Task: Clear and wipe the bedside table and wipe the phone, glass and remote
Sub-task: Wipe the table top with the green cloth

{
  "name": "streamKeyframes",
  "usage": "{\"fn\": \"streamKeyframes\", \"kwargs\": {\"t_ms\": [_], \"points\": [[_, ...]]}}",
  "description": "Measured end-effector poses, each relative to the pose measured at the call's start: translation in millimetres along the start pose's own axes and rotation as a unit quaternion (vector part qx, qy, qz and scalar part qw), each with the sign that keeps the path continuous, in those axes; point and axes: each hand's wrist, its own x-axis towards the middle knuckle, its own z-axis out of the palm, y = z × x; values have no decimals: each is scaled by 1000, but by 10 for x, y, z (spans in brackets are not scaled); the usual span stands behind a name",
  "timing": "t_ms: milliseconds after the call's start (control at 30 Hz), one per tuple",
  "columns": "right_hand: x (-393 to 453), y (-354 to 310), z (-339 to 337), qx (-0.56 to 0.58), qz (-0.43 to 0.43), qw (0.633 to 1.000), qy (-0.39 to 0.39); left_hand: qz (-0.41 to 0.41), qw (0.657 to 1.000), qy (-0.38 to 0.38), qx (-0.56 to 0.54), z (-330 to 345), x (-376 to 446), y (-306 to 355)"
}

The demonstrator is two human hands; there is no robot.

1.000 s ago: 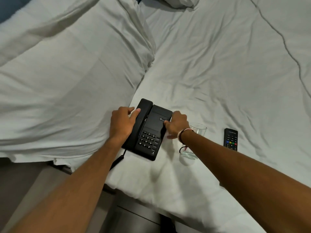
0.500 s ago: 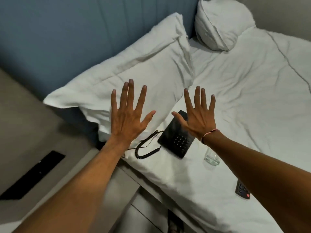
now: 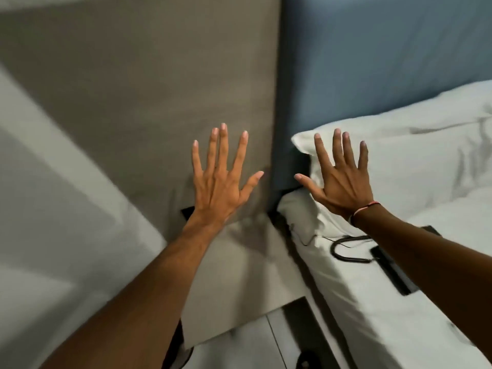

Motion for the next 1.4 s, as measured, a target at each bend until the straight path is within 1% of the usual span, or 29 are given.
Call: {"fn": "streamKeyframes", "kwargs": {"t_ms": [200,367,467,533,733,833,900,967,1067,1233,1267,1367,1400], "points": [[162,-1312,-12,36,-142,989,1,-105,990,-50,74,-402,-815,-1051],[126,-2231,18,62,-266,962,-15,-197,967,-96,130,-705,-1510,-1532],[2,-2709,59,72,-332,940,-19,-250,947,-113,169,-860,-1938,-1698],[-87,-2963,89,78,-365,928,-26,-277,936,-108,187,-965,-2202,-1743],[-562,-3673,177,92,-478,873,-42,-355,900,-86,239,-1336,-3093,-1744],[-909,-3988,204,96,-530,841,-54,-401,871,-101,265,-1556,-3539,-1675],[-1201,-4214,209,101,-569,814,-58,-441,842,-122,286,-1728,-3900,-1579],[-1453,-4358,182,108,-596,793,-60,-464,821,-127,306,-1884,-4200,-1455],[-1890,-4551,99,124,-644,752,-59,-505,786,-140,328,-2173,-4657,-1282],[-2670,-4800,-135,173,-715,674,-66,-562,737,-129,354,-2676,-5332,-1001],[-2834,-4847,-189,193,-730,652,-70,-579,725,-127,352,-2778,-5460,-949],[-3239,-4971,-309,227,-773,589,-73,-638,690,-109,325,-2983,-5718,-888],[-3369,-5018,-323,227,-783,575,-73,-660,677,-105,308,-3027,-5788,-886]]}}
